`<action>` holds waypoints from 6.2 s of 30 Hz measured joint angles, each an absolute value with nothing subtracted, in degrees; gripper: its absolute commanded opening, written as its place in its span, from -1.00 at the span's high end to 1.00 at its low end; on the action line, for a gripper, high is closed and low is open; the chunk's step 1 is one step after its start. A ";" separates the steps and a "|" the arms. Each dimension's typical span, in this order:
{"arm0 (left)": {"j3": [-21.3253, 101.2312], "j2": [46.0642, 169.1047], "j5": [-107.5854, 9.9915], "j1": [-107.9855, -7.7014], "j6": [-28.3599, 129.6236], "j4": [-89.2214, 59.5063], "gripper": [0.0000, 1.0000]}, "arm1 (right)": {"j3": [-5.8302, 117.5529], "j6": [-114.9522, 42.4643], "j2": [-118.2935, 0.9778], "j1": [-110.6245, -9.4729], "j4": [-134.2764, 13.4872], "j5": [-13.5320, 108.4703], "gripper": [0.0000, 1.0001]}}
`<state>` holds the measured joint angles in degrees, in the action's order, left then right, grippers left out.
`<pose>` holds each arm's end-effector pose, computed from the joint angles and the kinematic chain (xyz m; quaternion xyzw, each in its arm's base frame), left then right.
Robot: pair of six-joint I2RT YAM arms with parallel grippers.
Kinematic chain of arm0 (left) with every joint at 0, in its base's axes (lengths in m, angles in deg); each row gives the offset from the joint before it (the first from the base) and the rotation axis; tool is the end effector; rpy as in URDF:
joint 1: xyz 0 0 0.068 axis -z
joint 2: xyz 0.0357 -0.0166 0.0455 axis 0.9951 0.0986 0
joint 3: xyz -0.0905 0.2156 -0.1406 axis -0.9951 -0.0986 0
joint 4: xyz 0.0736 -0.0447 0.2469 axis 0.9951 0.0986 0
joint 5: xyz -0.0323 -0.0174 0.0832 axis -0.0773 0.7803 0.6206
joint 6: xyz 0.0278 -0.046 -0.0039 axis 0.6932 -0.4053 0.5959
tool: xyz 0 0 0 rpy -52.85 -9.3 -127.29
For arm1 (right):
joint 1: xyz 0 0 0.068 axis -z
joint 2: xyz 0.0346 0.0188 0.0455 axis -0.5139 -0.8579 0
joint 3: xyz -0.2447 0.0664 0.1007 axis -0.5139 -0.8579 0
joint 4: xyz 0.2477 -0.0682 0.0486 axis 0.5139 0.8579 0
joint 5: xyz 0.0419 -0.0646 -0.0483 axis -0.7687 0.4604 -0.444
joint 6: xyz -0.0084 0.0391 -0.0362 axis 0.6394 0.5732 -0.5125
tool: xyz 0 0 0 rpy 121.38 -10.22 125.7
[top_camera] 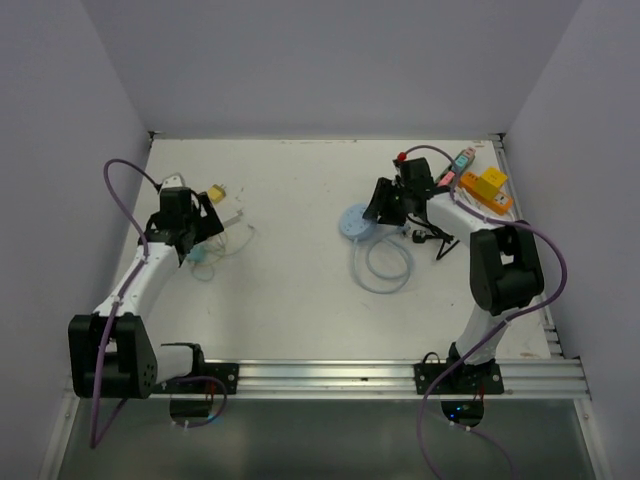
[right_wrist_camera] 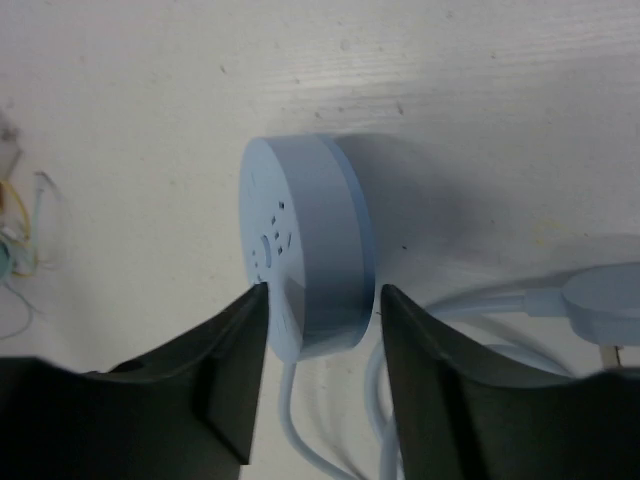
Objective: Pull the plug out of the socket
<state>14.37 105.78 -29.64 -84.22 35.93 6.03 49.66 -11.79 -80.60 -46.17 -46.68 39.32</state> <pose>0.2671 0.0062 0.2309 -0.2436 0.8903 0.0001 0.3847 0.3731 0.1118 0.2048 0.0799 0.9223 0.2583 0.2762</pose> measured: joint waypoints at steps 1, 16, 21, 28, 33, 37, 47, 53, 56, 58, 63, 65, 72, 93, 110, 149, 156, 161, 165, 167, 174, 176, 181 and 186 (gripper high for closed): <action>14.39 104.49 -30.25 -84.22 36.08 6.23 -0.88 | 49.66 -12.19 -80.56 -46.25 -45.68 40.76 -0.21; 12.84 95.73 -33.36 -83.41 40.63 7.65 -0.98 | 46.92 -15.22 -63.81 -46.60 -33.72 51.97 -0.69; 10.22 95.18 -33.22 -82.04 42.16 6.86 -0.96 | 43.75 -16.38 -60.69 -48.53 -31.47 53.15 -0.69; 8.97 95.20 -33.09 -81.91 42.77 5.33 -0.92 | 36.04 -16.43 -60.97 -52.51 -28.81 54.73 -0.64; 8.97 95.53 -33.22 -81.69 43.14 4.44 -0.89 | 35.71 -15.86 -64.36 -56.66 -29.94 56.08 -0.60; 8.97 95.73 -33.38 -81.64 43.36 4.31 -0.88 | 35.93 -15.44 -68.47 -59.43 -31.69 57.28 -0.51; 8.97 95.73 -33.42 -81.62 43.36 4.04 -0.86 | 40.80 -15.77 -77.87 -61.05 -34.05 60.17 0.74; 8.97 95.73 -33.40 -81.62 43.36 4.04 -0.86 | 47.12 -17.13 -83.18 -61.82 -34.47 61.04 1.00; 8.97 95.73 -33.36 -81.62 43.38 4.04 -0.86 | 52.85 -18.28 -87.38 -61.75 -33.90 62.09 1.00; 8.97 95.73 -33.29 -81.62 43.38 4.04 -0.86 | 57.96 -19.20 -91.07 -61.64 -33.53 62.77 1.00; 8.97 95.73 -32.94 -81.62 43.62 4.04 -0.86 | 74.44 -20.45 -102.43 -60.81 -33.11 62.92 1.00; 8.97 95.71 -32.83 -81.62 43.80 4.04 -0.86 | 82.73 -20.62 -107.77 -60.16 -32.91 62.77 1.00; 8.65 94.83 -32.28 -81.62 43.93 3.96 -0.89 | 105.87 -19.62 -122.19 -56.99 -33.42 60.61 0.29; 8.25 93.34 -31.85 -81.58 44.04 3.17 -0.92 | 82.48 -23.90 -89.36 -52.79 -35.91 66.25 -0.86; 8.25 92.45 -31.89 -81.58 44.04 3.13 -0.89 | 63.23 -19.94 -84.40 -39.87 -33.72 71.97 -0.65; 8.25 92.62 -35.24 -80.07 44.04 2.49 -0.88 | 31.86 -21.93 -69.56 -78.62 -35.76 61.15 0.99; 8.25 93.87 -36.77 -79.63 44.04 1.68 -0.88 | 24.78 -20.49 -57.96 -81.36 -26.40 57.39 0.02; 8.25 95.12 -38.05 -79.63 44.04 1.44 -0.89 | 26.88 -17.91 -52.56 -81.58 -20.81 57.39 -0.36; 8.25 95.62 -38.97 -79.52 44.04 1.44 -0.89 | 34.60 -13.63 -53.93 -80.85 -18.58 62.55 -0.38; 8.25 95.62 -39.13 -79.39 44.04 1.33 -0.89 | 38.31 -11.01 -54.83 -79.61 -17.70 66.14 -0.38; 8.21 95.53 -40.33 -79.00 44.43 0.98 -0.91 | 42.79 -3.25 -59.22 -70.34 -16.57 73.07 -0.33; 8.16 95.47 -41.01 -78.71 44.43 0.96 -0.91 | 43.06 -2.13 -61.34 -68.55 -16.37 73.74 -0.32; 8.16 95.20 -42.21 -77.77 44.41 1.22 -0.92 | 44.37 -0.45 -66.33 -67.39 -17.40 73.09 -0.07; 9.00 94.53 -42.75 -76.90 43.88 3.61 -0.92 | 45.44 0.08 -70.13 -67.39 -18.21 71.93 0.43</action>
<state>9.00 94.53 -42.75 -76.90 43.88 3.61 45.44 0.08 -70.13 -67.39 -18.21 71.93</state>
